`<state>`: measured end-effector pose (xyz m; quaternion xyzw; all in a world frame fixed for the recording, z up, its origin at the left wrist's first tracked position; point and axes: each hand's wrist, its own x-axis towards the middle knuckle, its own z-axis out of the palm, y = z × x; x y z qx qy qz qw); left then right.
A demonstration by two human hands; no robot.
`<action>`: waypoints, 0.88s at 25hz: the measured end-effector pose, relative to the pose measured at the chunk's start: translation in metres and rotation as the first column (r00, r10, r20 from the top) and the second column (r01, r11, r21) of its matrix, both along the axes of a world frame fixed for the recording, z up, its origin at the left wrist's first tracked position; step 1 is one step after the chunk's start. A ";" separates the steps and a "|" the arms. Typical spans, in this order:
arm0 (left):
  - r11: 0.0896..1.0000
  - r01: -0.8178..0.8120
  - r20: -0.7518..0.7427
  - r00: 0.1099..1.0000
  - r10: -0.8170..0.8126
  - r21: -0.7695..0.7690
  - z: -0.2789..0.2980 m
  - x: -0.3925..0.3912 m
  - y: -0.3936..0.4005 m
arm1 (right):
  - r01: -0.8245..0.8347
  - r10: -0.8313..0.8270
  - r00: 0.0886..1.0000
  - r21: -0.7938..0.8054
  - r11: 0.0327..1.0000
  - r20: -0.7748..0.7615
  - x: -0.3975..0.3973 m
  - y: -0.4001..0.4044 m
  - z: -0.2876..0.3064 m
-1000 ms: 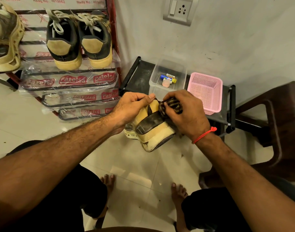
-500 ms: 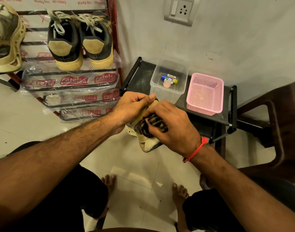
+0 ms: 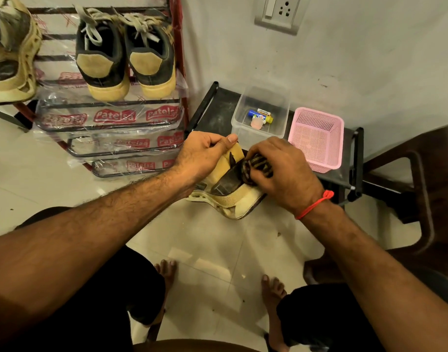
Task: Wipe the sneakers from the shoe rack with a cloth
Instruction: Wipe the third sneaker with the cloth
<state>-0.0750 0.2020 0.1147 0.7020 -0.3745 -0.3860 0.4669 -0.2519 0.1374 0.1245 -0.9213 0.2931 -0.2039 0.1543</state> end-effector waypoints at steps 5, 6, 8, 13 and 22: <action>0.999 0.042 0.041 0.998 -0.042 0.008 -0.003 0.000 0.003 | -0.260 0.260 0.966 -0.019 0.965 -0.010 0.013 0.035 -0.008; 0.999 0.039 0.045 0.998 -0.040 0.009 -0.003 0.000 0.003 | -0.219 0.219 0.976 -0.004 0.976 -0.006 0.012 0.025 -0.008; 0.999 0.041 0.041 0.998 -0.042 0.013 0.000 0.001 0.002 | -0.028 0.028 0.999 0.007 1.000 -0.032 0.003 -0.003 -0.011; 0.980 0.176 0.101 0.977 -0.186 0.097 0.014 0.013 0.000 | 0.238 -0.302 0.935 0.303 0.923 0.184 -0.011 -0.016 -0.012; 0.994 0.051 0.147 0.987 -0.065 0.097 -0.001 0.018 -0.004 | 0.033 -0.477 0.815 0.795 0.605 0.329 0.003 0.000 -0.016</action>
